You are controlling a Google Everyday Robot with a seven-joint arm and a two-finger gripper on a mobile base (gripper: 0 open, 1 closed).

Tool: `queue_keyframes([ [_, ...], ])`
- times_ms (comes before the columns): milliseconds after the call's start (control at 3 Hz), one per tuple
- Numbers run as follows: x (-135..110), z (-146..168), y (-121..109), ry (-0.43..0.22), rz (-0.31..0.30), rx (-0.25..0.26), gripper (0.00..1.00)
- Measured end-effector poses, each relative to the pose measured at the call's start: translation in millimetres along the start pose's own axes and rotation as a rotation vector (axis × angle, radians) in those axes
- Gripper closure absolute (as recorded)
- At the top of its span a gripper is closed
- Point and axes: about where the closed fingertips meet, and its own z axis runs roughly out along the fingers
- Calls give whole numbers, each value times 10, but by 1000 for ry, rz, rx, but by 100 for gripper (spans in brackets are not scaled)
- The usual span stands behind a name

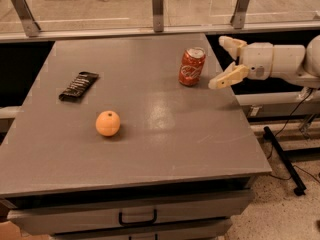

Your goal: Place coke can upright

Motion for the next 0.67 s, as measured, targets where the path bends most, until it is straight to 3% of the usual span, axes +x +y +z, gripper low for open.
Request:
queue_keyframes([
  [333, -103, -633, -137, 86, -53, 91, 0],
  [667, -114, -688, -164, 92, -59, 101, 0],
])
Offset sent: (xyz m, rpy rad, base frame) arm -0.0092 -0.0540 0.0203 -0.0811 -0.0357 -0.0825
